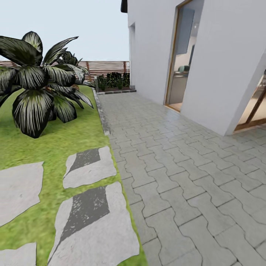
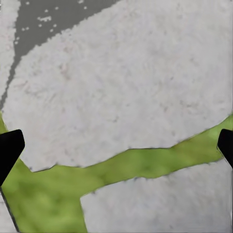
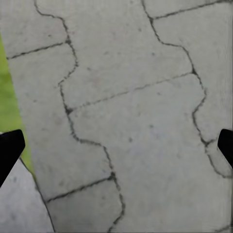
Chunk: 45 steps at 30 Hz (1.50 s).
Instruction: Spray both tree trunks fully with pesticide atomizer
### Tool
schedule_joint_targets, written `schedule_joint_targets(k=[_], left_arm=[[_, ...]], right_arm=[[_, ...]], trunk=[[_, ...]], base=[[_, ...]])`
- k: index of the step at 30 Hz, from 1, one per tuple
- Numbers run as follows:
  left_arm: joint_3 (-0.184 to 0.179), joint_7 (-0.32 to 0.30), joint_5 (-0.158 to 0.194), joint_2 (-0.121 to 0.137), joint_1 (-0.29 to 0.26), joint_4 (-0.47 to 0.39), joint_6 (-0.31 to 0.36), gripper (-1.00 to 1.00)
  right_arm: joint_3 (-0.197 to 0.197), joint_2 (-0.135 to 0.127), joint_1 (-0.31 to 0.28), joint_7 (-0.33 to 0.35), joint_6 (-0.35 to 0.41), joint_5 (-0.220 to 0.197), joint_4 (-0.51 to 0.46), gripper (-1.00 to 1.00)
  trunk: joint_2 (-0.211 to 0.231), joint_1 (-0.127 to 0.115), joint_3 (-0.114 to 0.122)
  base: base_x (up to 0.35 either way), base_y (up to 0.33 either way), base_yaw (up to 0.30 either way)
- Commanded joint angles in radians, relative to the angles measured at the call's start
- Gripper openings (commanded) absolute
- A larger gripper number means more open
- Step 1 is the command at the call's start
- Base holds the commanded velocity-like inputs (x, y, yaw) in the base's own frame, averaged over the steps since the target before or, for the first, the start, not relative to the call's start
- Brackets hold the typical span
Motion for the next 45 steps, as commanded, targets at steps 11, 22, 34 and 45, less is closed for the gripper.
schedule_joint_targets(k=[11,22,34,45], left_arm=[[-0.001,0.002,0.001,0.000,-0.001,0.001,-0.002,1.00],[0.000,0.002,0.001,0.000,-0.001,0.001,-0.003,1.00],[0.000,0.002,0.001,0.000,-0.001,0.001,-0.003,1.00],[-0.001,0.002,0.001,0.000,-0.001,0.001,-0.003,1.00]], right_arm=[[0.000,0.000,0.000,0.000,-0.003,0.001,0.001,1.00],[0.000,0.000,0.000,0.000,-0.003,0.001,0.001,1.00],[0.000,0.004,0.000,0.000,-0.003,0.001,0.001,1.00],[0.000,0.006,0.000,0.000,-0.003,0.001,0.001,1.00]], trunk=[[0.000,0.000,-0.001],[0.000,0.000,-0.001],[0.000,0.000,-0.001],[0.000,0.000,-0.001]], base=[[0.051,-0.278,0.276],[0.001,-0.287,0.277],[0.000,-0.240,0.277],[0.000,-0.029,0.277]])
